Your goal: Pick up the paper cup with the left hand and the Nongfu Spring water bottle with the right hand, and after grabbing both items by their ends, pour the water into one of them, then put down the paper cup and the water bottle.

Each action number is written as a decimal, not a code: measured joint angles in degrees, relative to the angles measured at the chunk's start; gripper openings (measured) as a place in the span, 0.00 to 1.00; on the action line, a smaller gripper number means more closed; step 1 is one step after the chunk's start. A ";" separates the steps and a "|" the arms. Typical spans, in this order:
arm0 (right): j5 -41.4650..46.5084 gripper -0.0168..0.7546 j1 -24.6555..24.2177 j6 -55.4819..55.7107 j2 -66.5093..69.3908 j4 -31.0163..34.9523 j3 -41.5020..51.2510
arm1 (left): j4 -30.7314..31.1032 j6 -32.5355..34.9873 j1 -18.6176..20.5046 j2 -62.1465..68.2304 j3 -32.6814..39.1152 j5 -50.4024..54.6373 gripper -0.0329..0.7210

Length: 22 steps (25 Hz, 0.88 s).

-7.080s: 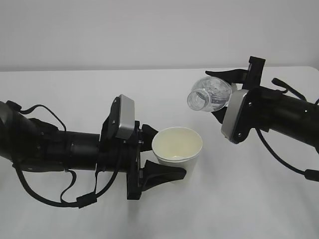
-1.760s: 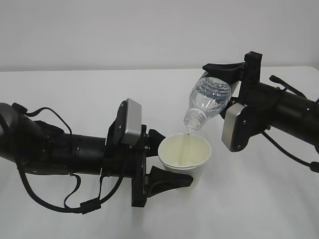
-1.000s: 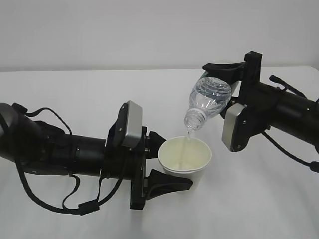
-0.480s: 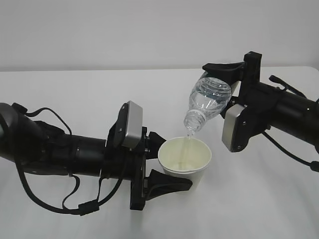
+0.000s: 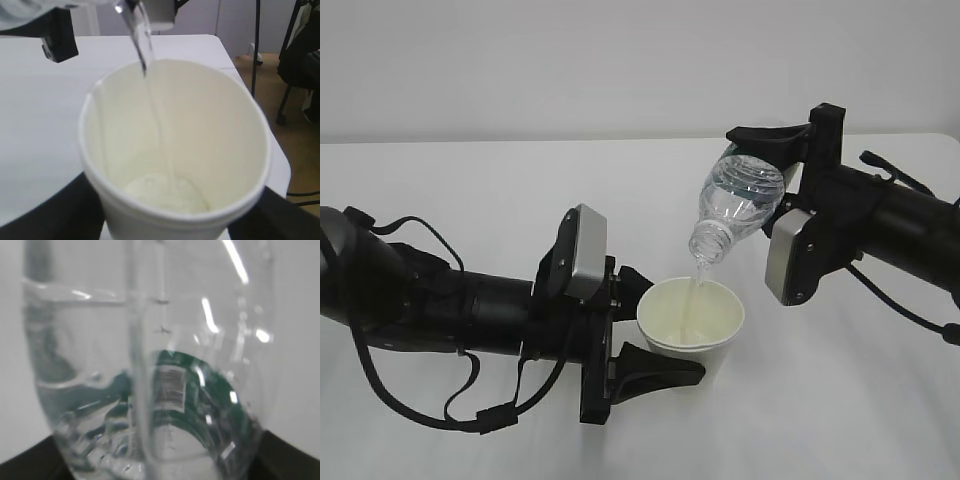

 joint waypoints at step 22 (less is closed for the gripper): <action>-0.13 0.62 -0.01 -1.29 0.00 0.00 0.00 | 0.79 -1.07 0.00 0.00 0.00 0.00 0.68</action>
